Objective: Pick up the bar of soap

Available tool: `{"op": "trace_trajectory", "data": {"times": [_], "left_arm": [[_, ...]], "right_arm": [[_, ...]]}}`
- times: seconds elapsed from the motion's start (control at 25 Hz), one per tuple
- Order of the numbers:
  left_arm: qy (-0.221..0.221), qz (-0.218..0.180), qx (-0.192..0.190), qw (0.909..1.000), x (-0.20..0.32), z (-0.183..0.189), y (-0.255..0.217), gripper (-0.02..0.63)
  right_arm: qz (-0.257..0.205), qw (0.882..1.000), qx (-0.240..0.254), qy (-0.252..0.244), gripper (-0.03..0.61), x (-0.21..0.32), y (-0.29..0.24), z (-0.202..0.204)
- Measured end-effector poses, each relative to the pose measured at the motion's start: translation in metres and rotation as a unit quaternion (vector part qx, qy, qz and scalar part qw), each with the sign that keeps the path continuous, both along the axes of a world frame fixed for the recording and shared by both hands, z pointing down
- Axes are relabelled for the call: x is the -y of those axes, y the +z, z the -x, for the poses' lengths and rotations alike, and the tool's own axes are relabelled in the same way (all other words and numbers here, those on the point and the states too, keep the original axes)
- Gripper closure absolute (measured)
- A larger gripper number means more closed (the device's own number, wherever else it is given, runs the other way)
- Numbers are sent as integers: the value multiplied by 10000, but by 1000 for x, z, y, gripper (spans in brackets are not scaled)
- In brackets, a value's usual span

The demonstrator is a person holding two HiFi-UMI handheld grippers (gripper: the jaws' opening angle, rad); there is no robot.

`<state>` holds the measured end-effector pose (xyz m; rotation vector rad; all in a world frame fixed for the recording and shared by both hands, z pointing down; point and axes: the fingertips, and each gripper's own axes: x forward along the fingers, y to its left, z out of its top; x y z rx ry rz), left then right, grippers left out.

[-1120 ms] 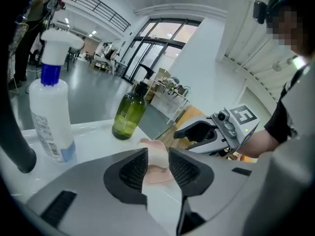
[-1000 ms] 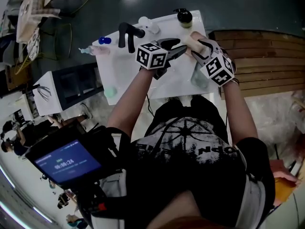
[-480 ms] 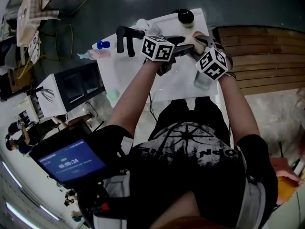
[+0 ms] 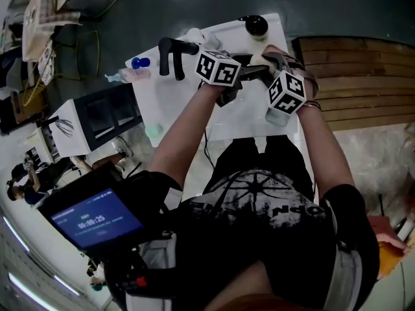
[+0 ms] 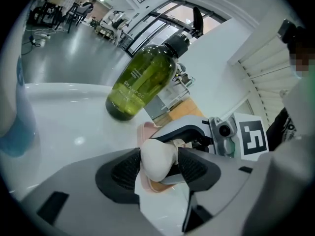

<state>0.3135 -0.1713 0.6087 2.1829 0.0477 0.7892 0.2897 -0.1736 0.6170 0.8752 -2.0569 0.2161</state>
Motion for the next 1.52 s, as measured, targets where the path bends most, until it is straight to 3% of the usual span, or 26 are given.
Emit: {"op": "trace_trajectory", "data": {"times": [0.6, 1.52], "left_arm": [[-306, -172, -261, 9990, 5, -4, -25, 403], [-554, -404, -737, 9949, 18, 5, -41, 436]], "right_arm": [[-652, 9976, -138, -193, 365, 6, -28, -1], [-1003, 9946, -189, -211, 365, 23, -43, 11]]}}
